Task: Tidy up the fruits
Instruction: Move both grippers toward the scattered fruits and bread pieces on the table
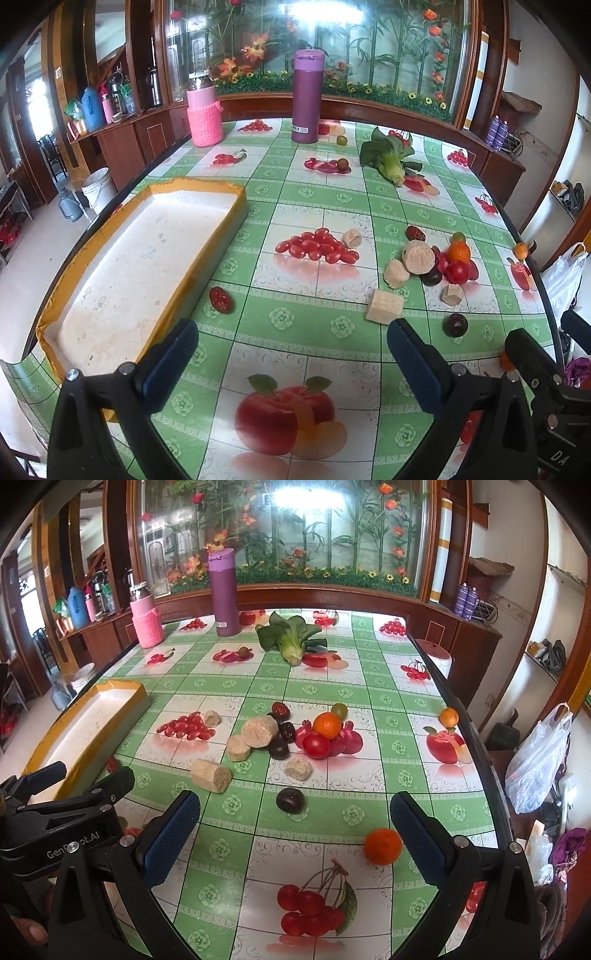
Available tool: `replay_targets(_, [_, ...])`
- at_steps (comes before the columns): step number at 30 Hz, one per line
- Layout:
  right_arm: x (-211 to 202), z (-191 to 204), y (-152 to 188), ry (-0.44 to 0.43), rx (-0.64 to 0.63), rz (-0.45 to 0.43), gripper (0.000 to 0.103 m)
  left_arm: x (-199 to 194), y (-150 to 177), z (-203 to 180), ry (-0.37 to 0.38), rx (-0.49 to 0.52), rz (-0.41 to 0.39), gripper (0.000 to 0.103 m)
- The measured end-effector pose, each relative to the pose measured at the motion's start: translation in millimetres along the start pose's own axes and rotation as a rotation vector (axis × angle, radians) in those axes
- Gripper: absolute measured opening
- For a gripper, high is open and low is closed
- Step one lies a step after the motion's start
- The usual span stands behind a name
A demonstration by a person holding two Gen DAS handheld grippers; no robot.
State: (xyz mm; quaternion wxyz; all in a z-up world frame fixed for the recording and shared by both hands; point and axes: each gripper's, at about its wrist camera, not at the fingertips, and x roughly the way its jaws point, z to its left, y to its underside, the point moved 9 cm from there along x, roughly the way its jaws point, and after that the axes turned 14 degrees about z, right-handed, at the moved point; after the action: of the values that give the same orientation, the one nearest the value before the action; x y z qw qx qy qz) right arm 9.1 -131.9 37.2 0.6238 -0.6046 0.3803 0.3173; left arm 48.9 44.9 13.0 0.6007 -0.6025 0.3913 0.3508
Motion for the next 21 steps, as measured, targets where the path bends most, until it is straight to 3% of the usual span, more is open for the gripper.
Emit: replay_targets(21, [-12.9,0.7,-4.8,0.032,-0.006,-0.035,0.103,-20.7,-6.4,-5.1,-0.022,0.039,-0.052,0.103])
